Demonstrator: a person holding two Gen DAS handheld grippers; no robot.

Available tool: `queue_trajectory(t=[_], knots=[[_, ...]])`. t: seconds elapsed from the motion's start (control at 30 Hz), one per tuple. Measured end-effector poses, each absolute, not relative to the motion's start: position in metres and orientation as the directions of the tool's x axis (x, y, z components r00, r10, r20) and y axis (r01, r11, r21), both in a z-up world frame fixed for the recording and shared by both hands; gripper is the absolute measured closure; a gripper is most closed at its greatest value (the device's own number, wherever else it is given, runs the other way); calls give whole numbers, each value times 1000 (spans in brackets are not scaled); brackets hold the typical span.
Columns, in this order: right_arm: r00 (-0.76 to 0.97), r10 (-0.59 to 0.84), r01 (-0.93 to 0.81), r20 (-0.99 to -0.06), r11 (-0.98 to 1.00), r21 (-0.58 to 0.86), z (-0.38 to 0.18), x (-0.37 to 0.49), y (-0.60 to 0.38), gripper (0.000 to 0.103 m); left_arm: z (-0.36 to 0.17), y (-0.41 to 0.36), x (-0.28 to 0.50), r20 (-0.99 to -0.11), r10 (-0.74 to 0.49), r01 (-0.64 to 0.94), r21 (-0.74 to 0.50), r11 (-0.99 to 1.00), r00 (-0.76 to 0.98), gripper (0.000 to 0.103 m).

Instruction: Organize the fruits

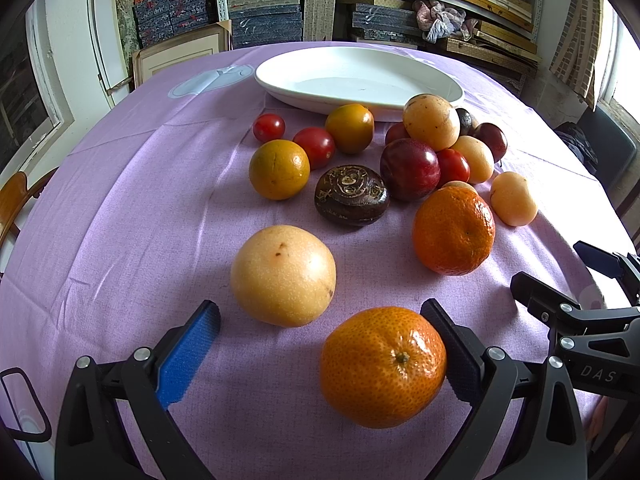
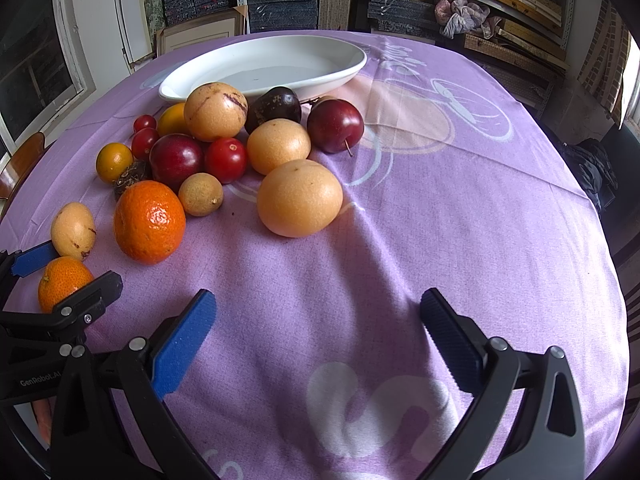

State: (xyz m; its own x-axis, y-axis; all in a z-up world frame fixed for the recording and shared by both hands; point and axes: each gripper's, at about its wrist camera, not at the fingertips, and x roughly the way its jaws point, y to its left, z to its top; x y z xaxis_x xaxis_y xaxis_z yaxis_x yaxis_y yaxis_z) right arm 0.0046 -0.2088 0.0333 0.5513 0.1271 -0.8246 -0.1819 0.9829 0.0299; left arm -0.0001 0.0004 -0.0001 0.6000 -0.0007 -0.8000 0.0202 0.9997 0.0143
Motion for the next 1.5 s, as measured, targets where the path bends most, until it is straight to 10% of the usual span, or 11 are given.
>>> queue_trajectory(t=[1.5], knots=[[591,294,-330,-751,938,107,71,-13,-238,4,16,19,-2,-777,-151,176,-52,983,611,3]])
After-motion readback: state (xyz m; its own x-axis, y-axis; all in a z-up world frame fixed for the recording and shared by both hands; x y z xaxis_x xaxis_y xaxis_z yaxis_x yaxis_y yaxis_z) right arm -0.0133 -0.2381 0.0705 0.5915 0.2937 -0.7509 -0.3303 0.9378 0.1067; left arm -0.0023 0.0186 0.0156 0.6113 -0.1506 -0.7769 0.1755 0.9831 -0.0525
